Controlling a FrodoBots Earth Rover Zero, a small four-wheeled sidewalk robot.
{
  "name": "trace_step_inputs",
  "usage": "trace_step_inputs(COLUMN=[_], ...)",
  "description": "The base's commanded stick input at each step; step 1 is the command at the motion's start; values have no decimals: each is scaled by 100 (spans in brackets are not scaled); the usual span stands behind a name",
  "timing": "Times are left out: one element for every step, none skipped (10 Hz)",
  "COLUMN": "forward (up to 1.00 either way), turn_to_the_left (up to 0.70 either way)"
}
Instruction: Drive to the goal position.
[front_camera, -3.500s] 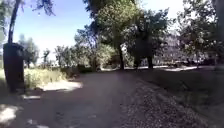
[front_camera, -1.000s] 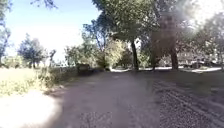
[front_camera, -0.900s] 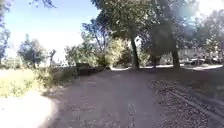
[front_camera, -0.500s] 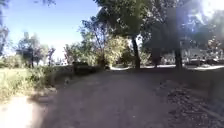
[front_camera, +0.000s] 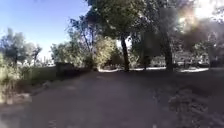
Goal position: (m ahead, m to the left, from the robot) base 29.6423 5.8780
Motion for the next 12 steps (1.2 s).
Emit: trace_step_inputs(forward=[85, 85, 85, 85, 85, 85, 85, 85, 85, 85, 85, 85], turn_to_the_left=[0, 0, 0, 0, 0, 0, 0, 0, 0, 0, 0, 0])
